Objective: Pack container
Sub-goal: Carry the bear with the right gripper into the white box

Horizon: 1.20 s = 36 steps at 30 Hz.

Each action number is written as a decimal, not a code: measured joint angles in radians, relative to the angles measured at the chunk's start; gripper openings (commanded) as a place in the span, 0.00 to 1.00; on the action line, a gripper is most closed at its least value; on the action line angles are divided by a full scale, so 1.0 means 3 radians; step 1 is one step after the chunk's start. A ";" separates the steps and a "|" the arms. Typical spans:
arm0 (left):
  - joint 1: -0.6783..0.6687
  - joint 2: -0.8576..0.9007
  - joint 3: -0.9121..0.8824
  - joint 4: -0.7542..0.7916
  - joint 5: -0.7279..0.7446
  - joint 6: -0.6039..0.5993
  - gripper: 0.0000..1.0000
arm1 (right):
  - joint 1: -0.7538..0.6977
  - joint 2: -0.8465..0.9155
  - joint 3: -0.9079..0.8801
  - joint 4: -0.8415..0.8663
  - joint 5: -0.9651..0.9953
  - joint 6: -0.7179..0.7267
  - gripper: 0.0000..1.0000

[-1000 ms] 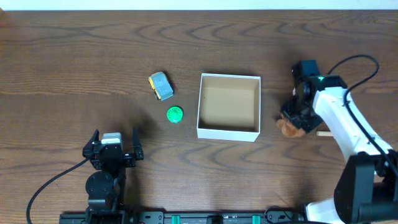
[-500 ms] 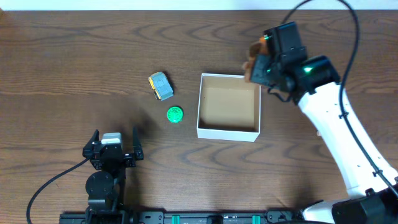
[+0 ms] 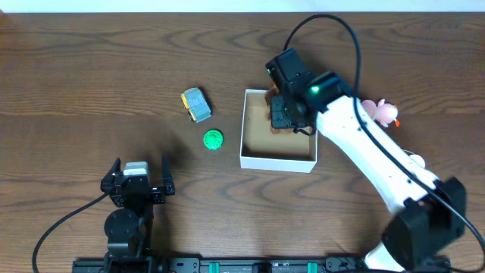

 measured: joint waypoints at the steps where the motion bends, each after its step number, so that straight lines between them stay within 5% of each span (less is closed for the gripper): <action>1: 0.0000 0.0000 0.0000 0.0000 0.0000 0.0000 0.98 | -0.0001 0.0074 0.0000 -0.0050 0.0001 0.0039 0.01; 36: 0.0000 0.0000 0.0000 0.0000 0.0000 0.0000 0.98 | 0.0000 0.0327 -0.0126 -0.0417 0.0342 0.0549 0.01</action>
